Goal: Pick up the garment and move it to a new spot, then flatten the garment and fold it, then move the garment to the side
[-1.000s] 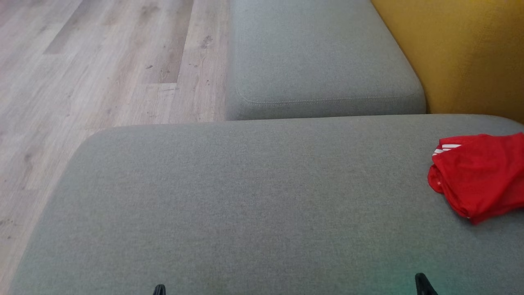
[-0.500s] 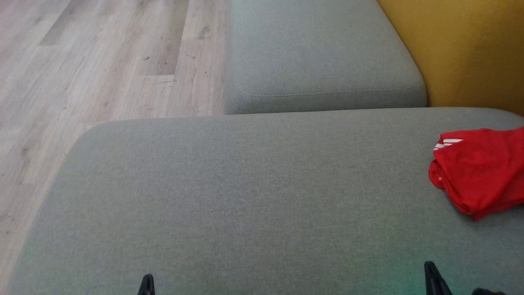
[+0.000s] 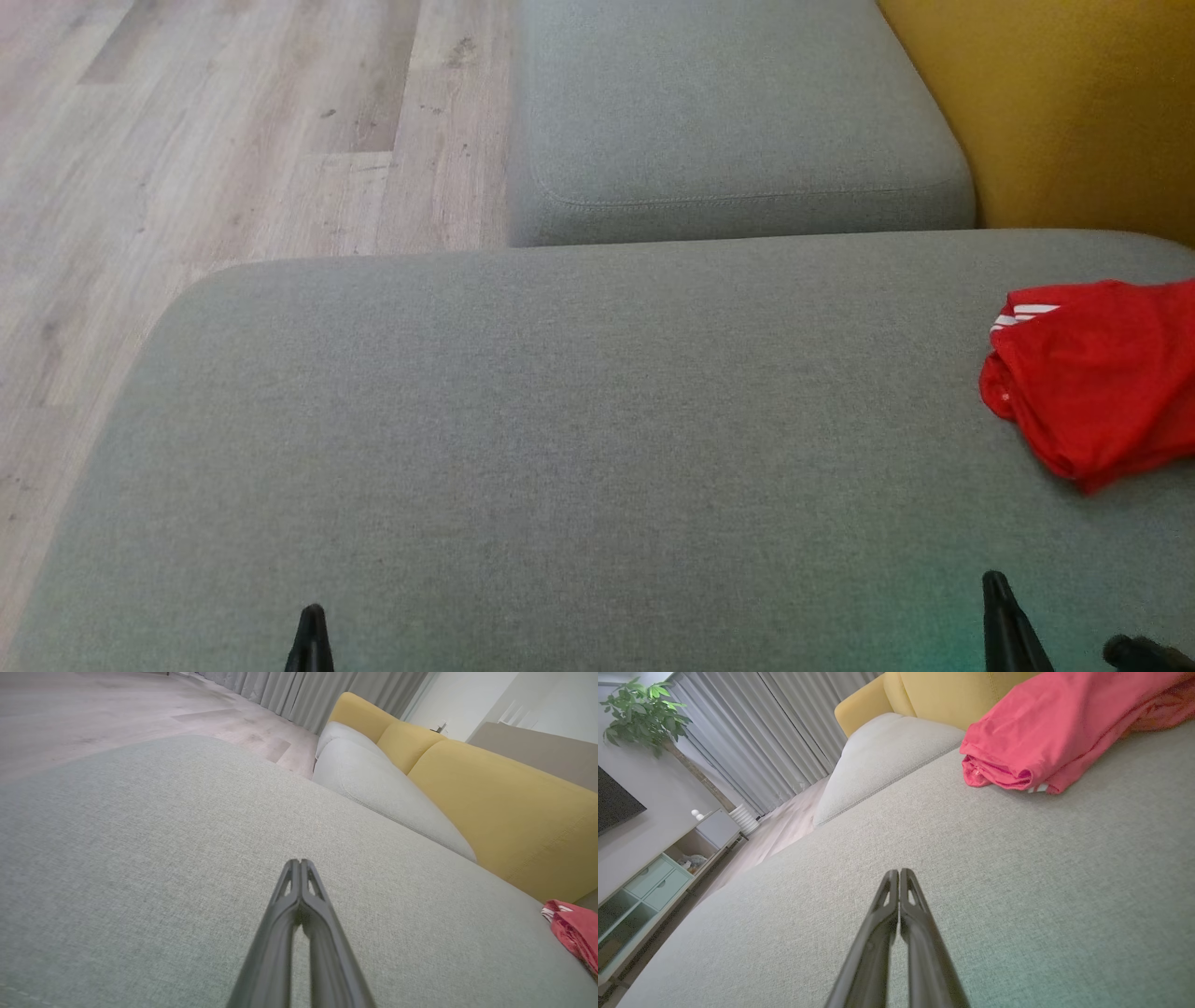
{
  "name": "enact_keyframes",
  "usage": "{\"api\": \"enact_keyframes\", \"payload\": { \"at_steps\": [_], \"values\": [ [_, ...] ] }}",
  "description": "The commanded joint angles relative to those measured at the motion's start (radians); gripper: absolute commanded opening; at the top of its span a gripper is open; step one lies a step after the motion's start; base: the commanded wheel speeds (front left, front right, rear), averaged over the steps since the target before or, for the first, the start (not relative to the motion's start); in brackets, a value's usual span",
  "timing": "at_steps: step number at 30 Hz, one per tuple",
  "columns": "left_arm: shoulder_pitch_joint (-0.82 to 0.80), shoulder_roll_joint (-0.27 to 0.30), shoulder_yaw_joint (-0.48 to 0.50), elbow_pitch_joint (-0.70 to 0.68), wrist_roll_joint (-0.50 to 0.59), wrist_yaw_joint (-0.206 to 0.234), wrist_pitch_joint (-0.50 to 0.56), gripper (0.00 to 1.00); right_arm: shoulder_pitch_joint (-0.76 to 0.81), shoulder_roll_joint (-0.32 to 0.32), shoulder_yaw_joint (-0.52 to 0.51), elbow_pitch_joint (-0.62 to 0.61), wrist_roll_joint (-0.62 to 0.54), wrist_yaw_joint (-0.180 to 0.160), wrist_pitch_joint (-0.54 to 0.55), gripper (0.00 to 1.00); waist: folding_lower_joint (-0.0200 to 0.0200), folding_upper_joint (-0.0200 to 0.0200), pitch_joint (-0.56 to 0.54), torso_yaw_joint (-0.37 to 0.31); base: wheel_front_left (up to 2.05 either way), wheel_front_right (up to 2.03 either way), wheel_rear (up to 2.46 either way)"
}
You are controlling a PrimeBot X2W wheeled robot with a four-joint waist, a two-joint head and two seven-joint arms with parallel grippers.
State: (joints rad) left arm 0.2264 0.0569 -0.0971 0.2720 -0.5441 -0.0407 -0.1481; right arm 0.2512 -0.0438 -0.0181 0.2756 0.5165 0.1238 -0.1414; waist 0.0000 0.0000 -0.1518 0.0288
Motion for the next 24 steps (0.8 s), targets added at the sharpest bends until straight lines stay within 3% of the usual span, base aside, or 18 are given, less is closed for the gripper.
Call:
{"api": "enact_keyframes", "payload": {
  "at_steps": [1,24],
  "values": [
    [-0.058,-0.002,0.021,-0.032,-0.026,-0.005,0.004,0.00,-0.056,-0.003,-0.003,-0.032,0.029,0.002,0.004,0.00,0.0000,0.0000,0.002,0.000,0.00,0.00,0.00],
    [-0.131,-0.003,0.071,-0.031,-0.299,-0.028,0.072,0.00,-0.136,-0.004,-0.027,-0.032,0.309,0.003,0.070,0.00,0.0000,0.0000,0.042,-0.008,0.00,0.00,0.00]
  ]
}}
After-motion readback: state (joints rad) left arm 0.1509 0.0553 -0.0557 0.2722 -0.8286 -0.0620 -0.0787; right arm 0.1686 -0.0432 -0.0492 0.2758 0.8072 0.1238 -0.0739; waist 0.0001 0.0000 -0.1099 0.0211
